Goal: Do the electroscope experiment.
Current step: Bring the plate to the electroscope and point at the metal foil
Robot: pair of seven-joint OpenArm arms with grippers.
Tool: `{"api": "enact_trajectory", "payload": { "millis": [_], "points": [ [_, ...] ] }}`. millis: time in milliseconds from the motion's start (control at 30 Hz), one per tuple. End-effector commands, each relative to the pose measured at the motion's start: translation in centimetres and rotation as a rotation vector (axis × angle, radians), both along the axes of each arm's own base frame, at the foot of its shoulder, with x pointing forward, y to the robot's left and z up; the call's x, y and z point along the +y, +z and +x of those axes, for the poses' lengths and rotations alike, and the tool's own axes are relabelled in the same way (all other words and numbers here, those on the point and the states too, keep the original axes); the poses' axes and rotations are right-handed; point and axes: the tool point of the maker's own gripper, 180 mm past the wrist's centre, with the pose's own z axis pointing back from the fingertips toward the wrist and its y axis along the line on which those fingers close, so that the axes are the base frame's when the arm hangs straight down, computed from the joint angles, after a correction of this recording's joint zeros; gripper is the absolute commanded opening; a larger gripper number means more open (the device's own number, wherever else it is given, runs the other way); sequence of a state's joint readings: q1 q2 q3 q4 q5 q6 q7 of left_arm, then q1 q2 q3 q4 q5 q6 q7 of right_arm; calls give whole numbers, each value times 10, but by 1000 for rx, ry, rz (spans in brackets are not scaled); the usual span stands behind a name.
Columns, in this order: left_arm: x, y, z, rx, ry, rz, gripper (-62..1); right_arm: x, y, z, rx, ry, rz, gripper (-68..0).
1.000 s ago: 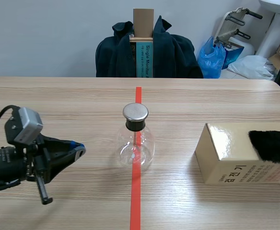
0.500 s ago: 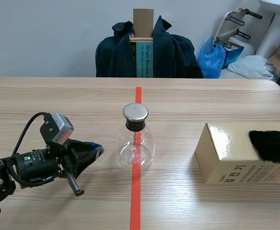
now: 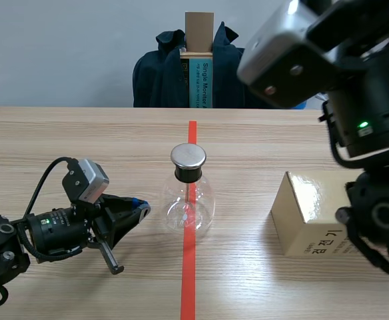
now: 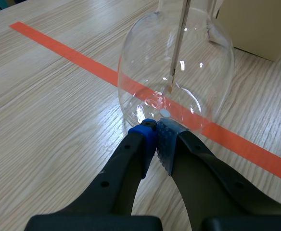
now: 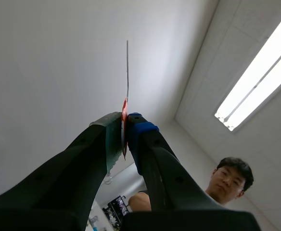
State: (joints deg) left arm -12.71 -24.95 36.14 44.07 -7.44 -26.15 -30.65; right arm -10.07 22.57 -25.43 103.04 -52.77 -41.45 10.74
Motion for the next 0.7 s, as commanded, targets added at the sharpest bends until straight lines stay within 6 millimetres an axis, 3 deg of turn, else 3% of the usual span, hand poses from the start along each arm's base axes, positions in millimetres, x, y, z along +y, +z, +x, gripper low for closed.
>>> {"api": "enact_trajectory", "payload": {
  "millis": [0,300,667],
  "points": [
    [-8,14,6,-36,-6,-38,-581,-3,11,-1,-61,-22,6,-669],
    [-8,14,6,-36,-6,-38,-581,31,-68,-3,141,-4,-116,-669],
    [-7,13,6,-36,-4,-36,-581,31,-126,-9,275,6,-225,-669]
  ]
}}
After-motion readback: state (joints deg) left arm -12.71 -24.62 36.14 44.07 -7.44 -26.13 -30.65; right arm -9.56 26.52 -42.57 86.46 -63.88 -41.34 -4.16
